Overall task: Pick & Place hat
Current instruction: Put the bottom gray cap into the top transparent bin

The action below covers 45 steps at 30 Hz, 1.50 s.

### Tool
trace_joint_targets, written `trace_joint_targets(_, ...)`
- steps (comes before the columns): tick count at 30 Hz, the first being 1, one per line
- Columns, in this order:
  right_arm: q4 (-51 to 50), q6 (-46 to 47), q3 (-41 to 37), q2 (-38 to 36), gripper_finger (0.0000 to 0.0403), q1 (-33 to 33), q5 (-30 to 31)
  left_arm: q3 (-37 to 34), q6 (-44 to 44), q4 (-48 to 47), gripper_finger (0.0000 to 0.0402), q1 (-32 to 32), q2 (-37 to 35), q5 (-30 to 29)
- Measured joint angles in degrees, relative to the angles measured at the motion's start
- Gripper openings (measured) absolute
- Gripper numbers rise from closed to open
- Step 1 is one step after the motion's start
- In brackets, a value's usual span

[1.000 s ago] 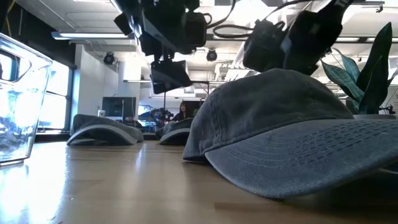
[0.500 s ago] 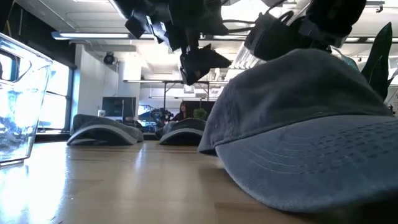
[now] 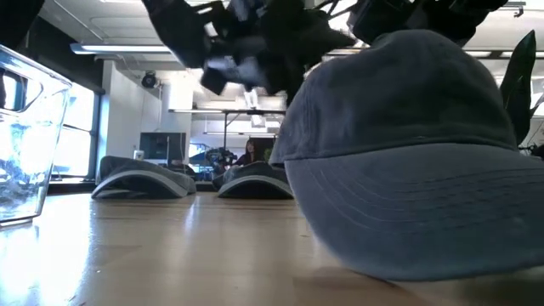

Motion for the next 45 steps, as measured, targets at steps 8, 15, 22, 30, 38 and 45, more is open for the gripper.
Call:
trace_joint_targets(8, -3.4, -0.9, 0.1, -0.1, 0.0008, 0.0, 1.2, 2.5, -2.3, 4.0, 0.0218, 0.0, 0.2, 13.8)
trace_joint_targets(15, -6.8, -0.7, 0.1, -0.1, 0.0013, 0.0, 0.0, 2.6, -4.2, -0.5, 0.0218, -0.4, -1.2, 18.8)
trace_joint_targets(22, -7.1, -0.6, 0.0, -0.2, 0.0011, 0.3, -2.3, 2.6, 4.2, -12.5, 0.0218, -1.3, -1.1, 14.2)
trace_joint_targets(30, -7.2, -2.6, 0.0, -0.2, 0.0012, 0.7, -1.6, 2.6, 7.4, -13.8, 0.0217, -3.5, -1.2, 7.3)
trace_joint_targets(38, -7.0, -7.4, 0.0, -0.2, 0.0029, 1.9, 4.7, 2.6, 12.4, -14.7, 0.0199, -4.1, -1.2, 0.3)
trace_joint_targets(45, -6.9, -8.7, 0.0, -0.2, 0.0134, 4.1, 2.2, 2.6, 18.5, -21.8, 0.0096, -3.3, -1.2, -1.3)
